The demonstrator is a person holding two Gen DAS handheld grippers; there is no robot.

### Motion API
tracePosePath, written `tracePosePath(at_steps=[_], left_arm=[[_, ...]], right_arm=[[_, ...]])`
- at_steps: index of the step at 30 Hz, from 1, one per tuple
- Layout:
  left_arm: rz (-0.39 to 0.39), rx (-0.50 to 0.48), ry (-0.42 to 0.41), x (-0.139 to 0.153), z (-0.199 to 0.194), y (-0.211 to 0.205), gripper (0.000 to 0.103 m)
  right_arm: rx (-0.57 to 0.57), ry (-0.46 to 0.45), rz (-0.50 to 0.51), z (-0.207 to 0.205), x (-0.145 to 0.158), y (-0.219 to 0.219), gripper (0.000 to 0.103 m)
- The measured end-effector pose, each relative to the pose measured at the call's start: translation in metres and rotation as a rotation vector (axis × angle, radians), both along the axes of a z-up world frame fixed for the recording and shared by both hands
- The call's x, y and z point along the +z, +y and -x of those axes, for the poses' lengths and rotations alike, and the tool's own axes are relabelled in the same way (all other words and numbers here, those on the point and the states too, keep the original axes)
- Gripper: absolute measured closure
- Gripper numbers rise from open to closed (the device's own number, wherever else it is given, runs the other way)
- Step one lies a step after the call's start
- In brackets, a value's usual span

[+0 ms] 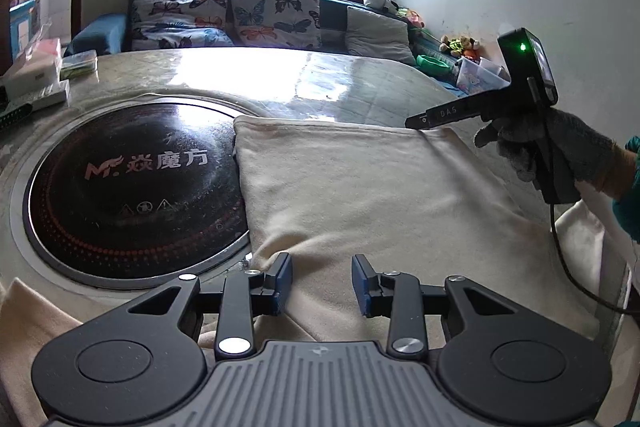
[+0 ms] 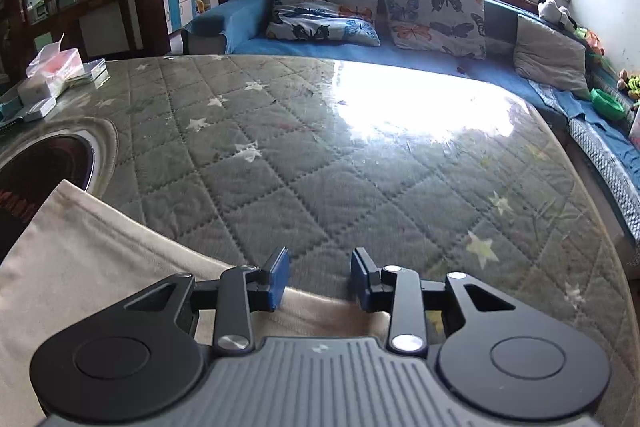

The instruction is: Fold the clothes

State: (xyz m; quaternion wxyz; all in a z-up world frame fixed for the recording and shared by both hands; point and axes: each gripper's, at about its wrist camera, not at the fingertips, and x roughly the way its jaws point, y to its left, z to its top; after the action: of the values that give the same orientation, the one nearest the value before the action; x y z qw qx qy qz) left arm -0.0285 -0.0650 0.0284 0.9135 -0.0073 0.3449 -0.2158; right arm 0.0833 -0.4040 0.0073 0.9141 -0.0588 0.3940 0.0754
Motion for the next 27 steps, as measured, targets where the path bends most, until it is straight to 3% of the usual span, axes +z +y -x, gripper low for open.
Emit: tracePosePath(at_steps=[7,11,15,21,25,27], left_arm=[[-0.028,0.064,-0.037,0.011,0.019,0.018,0.061],[-0.077,0.138,-0.065,0.016,0.039,0.037,0.047],[-0.145,0.208,-0.093,0.013,0.054,0.049,0.04],[-0.287,0.281,-0.115,-0.002,0.061,0.063,0.042],[-0.28,0.368,-0.118,-0.006,0.06,0.083,0.049],[-0.261,0.445,-0.118,-0.007,0.059,0.098,0.051]], right_arm=[[0.101,-0.019,0.031,0.037,0.016,0.02,0.069],[0.205,-0.021,0.028,0.074,0.023,0.046,0.062],[0.316,-0.025,0.023,0.112,0.029,0.074,0.058],[0.48,-0.053,0.035,0.154,0.038,0.124,0.058],[0.564,-0.079,0.076,0.17,0.042,0.152,0.046],[0.596,-0.087,0.092,0.177,0.042,0.165,0.045]])
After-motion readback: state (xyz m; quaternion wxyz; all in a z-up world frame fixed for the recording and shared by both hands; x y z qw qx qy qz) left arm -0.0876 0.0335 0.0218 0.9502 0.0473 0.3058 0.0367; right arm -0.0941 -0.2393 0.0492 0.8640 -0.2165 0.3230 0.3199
